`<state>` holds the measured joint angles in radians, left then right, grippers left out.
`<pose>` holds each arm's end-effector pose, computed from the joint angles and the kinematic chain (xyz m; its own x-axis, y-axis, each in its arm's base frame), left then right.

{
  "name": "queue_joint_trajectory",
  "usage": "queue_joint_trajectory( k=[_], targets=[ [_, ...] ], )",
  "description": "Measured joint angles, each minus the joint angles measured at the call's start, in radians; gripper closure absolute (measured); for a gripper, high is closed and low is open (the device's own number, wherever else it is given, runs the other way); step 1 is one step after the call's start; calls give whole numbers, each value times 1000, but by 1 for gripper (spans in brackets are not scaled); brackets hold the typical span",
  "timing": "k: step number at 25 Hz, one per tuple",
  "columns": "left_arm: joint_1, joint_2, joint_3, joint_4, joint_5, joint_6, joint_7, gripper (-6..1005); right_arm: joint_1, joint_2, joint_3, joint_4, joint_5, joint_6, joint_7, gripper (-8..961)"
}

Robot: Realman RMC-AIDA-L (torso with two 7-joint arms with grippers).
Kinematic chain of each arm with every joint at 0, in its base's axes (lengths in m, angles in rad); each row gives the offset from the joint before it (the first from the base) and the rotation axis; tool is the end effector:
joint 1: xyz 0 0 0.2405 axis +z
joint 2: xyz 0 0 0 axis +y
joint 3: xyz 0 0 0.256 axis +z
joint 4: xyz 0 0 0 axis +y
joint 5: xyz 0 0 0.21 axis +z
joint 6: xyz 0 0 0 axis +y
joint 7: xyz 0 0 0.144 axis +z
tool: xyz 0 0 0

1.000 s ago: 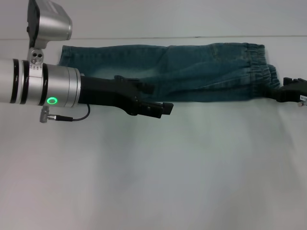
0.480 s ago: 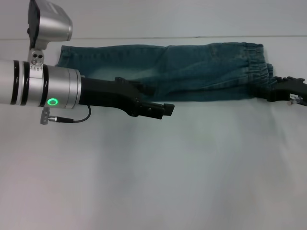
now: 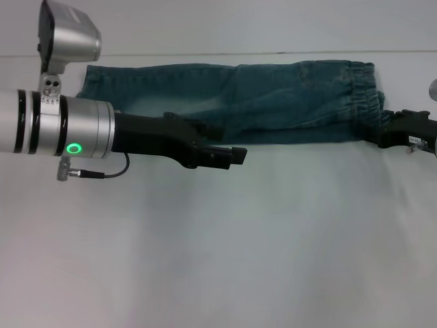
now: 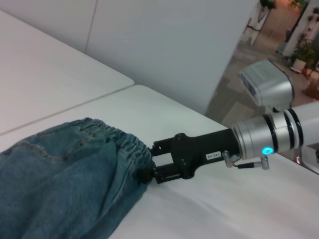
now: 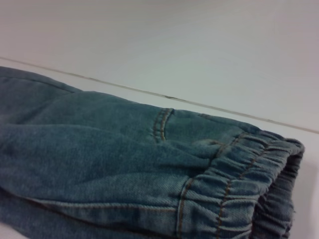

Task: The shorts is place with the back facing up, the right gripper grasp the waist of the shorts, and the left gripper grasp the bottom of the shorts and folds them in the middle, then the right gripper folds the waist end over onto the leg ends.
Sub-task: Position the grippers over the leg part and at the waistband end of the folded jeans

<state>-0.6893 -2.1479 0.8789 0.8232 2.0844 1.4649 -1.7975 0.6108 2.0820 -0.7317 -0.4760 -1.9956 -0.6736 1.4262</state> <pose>-0.1810 0.3693 -0.0286 0.8097 0.4586 0.3661 0.5057 -0.8618 -0.0388 0.3332 0.4014 -0.0064 0.7527 -0.5230 -0.3999 -0.6348 -0.4153 -0.6516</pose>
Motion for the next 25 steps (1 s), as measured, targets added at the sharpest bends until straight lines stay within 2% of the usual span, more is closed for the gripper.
queue_joint_trajectory(
  k=[11, 16, 21, 25],
  targets=[
    [23, -11, -5, 13, -20, -4, 1, 266, -59, 6, 4, -88, 57, -112, -55, 340],
    [27, -13, -6, 13, -23, -3, 0, 269, -63, 6, 5, -87, 58, -110, -69, 576],
    [30, -14, -6, 13, -43, 4, -1, 273, -54, 6, 0, -65, 56, -75, -70, 739],
    [32, -14, -4, 13, -49, 4, -2, 276, -44, 5, -2, -40, 54, -47, -83, 777]
  ],
)
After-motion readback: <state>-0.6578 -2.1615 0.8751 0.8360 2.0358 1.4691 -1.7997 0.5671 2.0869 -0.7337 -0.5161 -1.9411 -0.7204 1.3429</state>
